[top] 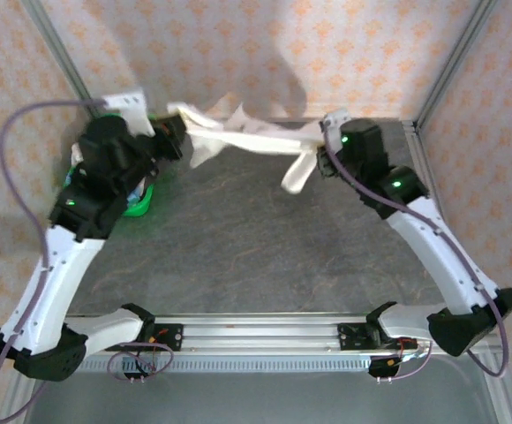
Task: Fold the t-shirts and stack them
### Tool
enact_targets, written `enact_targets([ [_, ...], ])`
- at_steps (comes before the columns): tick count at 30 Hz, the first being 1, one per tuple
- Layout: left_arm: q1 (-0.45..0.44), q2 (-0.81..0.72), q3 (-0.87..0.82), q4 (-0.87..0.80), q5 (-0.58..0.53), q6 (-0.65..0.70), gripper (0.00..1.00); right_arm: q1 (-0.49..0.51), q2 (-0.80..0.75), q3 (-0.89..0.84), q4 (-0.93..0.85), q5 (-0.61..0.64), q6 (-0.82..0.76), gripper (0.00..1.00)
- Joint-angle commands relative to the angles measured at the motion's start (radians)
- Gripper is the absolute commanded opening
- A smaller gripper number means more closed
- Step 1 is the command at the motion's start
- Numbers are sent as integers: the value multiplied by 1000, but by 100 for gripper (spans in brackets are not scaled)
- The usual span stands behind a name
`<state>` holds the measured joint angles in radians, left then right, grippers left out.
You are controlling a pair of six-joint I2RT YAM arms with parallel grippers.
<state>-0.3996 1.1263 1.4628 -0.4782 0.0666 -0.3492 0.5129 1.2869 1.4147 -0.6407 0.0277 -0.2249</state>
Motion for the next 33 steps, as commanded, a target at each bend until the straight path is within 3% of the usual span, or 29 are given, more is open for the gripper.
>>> enact_targets([
  [1,-5,37,-311,77,-56,-126,42,-38,130,-170,90,58,85,34],
  [2,-4,36,-384,86,-61,-161,45,-52,181,-181,93,94,115,44],
  [6,-5,47,-525,40,-82,-252,51,-51,357,-115,-109,168,246,64],
  [9,-4,26,-589,13,-104,-273,56,-11,319,-206,-126,176,338,68],
  [13,-5,58,-605,1,-156,-272,64,49,203,-350,-77,93,435,71],
  [21,-4,456,-383,-64,-145,-256,60,37,236,-499,-18,113,594,72],
  [24,-4,559,-330,-61,-100,-262,43,9,285,-539,44,28,634,70],
  [26,-8,576,-340,-36,-51,-270,21,-6,315,-544,42,39,660,68],
  [28,-12,561,-360,-39,-44,-279,9,-33,329,-540,7,85,685,62],
  [30,-13,527,-383,-67,-67,-289,2,-71,321,-545,-12,105,698,46],
  [31,-10,504,-391,-91,-83,-294,0,-94,311,-548,-14,103,701,34],
  [33,-10,462,-399,-135,-100,-302,0,-136,282,-555,-9,84,701,21],
])
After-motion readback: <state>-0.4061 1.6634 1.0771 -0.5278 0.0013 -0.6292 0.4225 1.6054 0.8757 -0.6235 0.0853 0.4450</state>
